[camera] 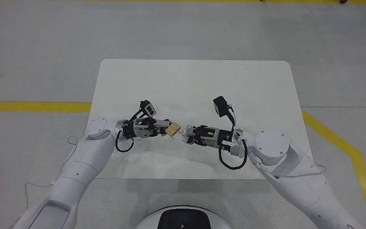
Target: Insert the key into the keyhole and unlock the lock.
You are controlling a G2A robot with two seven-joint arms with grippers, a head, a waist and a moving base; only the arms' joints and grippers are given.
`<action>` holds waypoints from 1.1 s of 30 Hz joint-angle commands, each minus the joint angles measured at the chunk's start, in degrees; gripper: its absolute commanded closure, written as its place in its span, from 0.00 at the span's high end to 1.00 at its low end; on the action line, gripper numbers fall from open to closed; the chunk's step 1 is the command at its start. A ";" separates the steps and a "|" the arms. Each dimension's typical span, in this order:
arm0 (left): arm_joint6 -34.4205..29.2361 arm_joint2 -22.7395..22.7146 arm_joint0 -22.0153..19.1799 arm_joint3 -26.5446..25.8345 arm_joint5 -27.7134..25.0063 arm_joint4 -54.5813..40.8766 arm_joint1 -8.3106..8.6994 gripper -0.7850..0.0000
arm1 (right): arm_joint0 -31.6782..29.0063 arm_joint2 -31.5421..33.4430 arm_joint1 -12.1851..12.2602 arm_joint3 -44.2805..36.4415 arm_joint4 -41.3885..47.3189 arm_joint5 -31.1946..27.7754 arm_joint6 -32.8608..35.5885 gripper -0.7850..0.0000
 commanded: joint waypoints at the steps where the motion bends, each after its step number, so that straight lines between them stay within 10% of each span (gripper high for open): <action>1: 0.08 -0.16 0.14 -0.15 0.01 0.02 0.00 0.00 | -0.10 -0.01 -0.11 -0.10 -0.09 -0.11 -0.18 0.00; 33: 2.73 -1.85 2.01 -2.61 -0.26 1.51 -0.11 0.00 | -2.99 0.52 -1.77 -1.27 -2.19 -1.60 -2.93 0.00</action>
